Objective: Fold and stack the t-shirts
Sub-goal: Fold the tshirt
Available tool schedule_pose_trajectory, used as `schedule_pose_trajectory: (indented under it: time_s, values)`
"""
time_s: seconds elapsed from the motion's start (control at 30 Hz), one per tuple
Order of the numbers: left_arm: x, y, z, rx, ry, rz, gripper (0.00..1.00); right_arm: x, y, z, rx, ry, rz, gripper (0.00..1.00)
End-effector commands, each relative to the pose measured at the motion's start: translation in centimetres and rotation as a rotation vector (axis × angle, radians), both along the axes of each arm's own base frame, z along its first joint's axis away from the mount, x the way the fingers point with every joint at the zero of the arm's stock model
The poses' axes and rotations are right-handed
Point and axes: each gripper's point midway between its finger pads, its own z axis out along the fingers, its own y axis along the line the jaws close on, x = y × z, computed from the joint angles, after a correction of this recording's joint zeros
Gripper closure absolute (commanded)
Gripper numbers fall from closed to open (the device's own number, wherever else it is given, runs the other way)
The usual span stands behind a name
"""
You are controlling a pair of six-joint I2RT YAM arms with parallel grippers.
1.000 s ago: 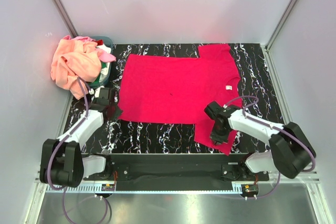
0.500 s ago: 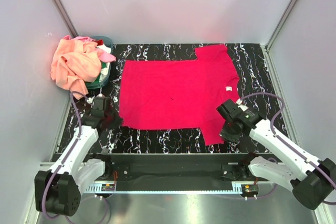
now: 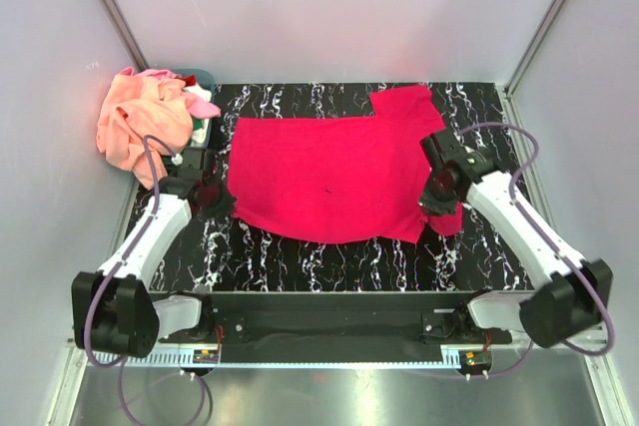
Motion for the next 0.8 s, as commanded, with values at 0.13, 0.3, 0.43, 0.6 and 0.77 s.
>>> schedule_pose_trajectory:
  time_s: [0.13,0.3,0.43,0.6,0.77]
  values:
    - [5.0,0.8,1.6,0.054,-0.021,-0.019,1.00,7.0,0.4,1.1,-0.063,-0.030,0.159,1.00]
    - [7.0,1.3,0.6,0.081,0.014,-0.020,1.00,10.5,-0.5,2.3,-0.110,-0.058,0.170,1.00]
    - [7.8,2.1,0.1,0.106,0.035,-0.014,1.00,12.7,-1.8,2.0,-0.146,-0.037,0.162,1.00]
    - [9.0,2.4,-0.5,0.122,0.061,-0.016,1.00,14.5,-2.2,2.0,-0.155,-0.024,0.164,1.00]
    - [10.0,2.6,-1.4,0.129,0.087,-0.020,1.00,16.0,-2.3,1.3,-0.153,-0.013,0.148,1.00]
